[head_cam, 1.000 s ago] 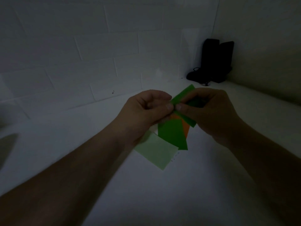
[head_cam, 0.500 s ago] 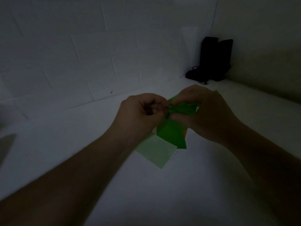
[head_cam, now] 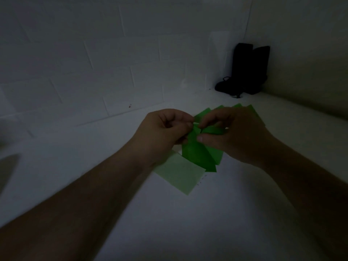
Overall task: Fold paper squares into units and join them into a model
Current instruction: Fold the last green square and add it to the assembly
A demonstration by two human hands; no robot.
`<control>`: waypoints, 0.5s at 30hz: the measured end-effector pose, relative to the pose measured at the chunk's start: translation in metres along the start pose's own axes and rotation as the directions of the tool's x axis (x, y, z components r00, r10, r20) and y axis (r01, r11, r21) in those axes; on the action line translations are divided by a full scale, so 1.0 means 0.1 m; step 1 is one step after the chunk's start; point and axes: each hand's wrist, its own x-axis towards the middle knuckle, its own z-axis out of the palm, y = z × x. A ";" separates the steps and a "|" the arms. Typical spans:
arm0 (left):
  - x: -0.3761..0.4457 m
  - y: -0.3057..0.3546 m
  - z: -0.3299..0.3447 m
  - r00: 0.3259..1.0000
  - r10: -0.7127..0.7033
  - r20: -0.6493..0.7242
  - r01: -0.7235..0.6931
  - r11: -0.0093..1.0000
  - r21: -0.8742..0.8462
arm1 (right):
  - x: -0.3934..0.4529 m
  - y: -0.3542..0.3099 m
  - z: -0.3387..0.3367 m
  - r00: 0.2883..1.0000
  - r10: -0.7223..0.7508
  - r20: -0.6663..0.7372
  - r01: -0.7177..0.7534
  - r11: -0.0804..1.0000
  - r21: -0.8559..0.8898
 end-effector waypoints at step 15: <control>-0.02 -0.01 0.01 0.999 0.043 -0.009 -0.042 0.996 0.076 | 0.05 0.05 0.07 0.972 0.234 -0.024 -0.224 0.953 0.202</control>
